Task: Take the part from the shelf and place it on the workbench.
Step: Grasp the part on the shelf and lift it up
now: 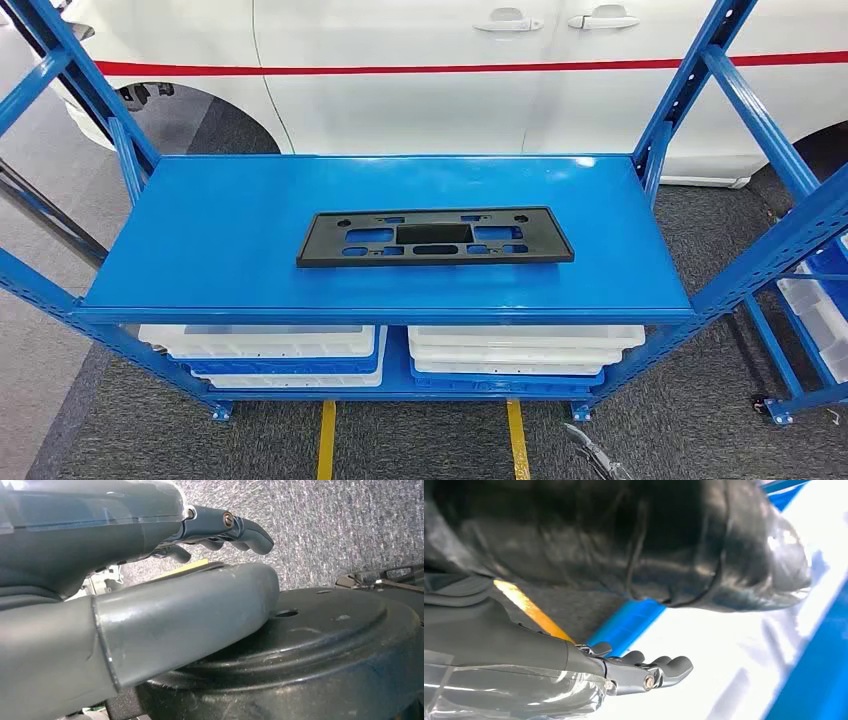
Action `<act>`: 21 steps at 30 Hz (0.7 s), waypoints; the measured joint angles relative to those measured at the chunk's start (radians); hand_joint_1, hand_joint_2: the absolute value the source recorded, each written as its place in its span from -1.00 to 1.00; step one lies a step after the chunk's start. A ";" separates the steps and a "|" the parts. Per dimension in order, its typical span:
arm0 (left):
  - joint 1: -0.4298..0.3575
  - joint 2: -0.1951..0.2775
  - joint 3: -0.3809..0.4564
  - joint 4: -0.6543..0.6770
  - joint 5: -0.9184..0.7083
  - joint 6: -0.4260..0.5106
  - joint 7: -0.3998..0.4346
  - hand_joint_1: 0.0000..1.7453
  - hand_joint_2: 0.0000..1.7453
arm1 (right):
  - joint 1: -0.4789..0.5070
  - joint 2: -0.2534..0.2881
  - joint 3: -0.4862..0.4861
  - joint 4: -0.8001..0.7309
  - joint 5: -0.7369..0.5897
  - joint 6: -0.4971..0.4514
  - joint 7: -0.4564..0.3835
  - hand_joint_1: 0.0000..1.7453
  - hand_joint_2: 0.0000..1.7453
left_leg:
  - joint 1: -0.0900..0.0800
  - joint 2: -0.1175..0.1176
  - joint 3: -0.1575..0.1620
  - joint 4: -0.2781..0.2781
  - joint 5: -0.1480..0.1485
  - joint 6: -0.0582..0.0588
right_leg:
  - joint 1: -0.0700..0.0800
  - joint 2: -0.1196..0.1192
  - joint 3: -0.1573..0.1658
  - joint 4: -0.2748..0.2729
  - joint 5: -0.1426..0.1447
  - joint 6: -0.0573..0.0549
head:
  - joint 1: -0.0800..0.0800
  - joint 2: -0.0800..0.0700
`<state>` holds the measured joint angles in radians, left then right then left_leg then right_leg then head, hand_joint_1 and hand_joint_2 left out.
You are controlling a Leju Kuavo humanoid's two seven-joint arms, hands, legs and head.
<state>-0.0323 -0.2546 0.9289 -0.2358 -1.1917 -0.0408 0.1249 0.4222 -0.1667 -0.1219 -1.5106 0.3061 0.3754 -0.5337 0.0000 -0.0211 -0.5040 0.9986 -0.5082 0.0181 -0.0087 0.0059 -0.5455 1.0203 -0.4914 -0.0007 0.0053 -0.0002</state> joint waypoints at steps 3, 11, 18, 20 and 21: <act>0.000 0.000 0.001 0.000 -0.001 0.000 -0.003 -1.00 -1.00 | 0.007 0.010 -0.010 -0.035 -0.002 0.006 -0.003 -1.00 -1.00 | 0.000 0.000 0.000 0.000 0.000 0.000 | 0.000 0.000 0.000 0.000 0.000 0.000 | 0.000 0.000; -0.001 -0.001 0.006 0.000 -0.020 0.000 -0.004 -1.00 -1.00 | 0.007 0.037 0.001 -0.176 -0.038 -0.021 -0.013 -1.00 -1.00 | 0.000 0.000 0.000 0.000 0.000 0.000 | 0.000 0.000 0.000 0.000 0.000 0.000 | 0.000 0.000; -0.003 0.000 0.005 0.000 -0.064 -0.010 -0.005 -1.00 -1.00 | -0.106 0.028 0.070 -0.280 -0.116 -0.096 0.008 -1.00 -1.00 | 0.000 0.002 0.002 0.000 0.000 0.000 | 0.000 0.002 0.001 0.000 0.000 0.000 | 0.000 0.000; -0.003 0.001 0.004 0.000 -0.069 -0.012 -0.006 -1.00 -1.00 | -0.143 0.020 0.091 -0.300 -0.127 -0.105 0.022 -1.00 -1.00 | 0.000 0.001 0.003 0.000 0.001 0.001 | 0.000 0.001 0.002 0.000 0.000 0.000 | 0.000 0.000; -0.003 0.001 0.004 0.000 -0.071 -0.013 -0.006 -1.00 -1.00 | -0.156 0.017 0.099 -0.307 -0.130 -0.108 0.025 -1.00 -1.00 | 0.000 0.001 0.003 0.000 0.001 0.001 | 0.000 0.001 0.002 0.000 0.000 0.000 | 0.000 0.000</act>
<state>-0.0349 -0.2537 0.9331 -0.2358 -1.2623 -0.0536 0.1186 0.2662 -0.1496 -0.0227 -1.8175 0.1759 0.2675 -0.5082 0.0000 -0.0203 -0.5008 0.9989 -0.5076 0.0189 -0.0090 0.0067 -0.5436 1.0205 -0.4911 -0.0004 0.0053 -0.0003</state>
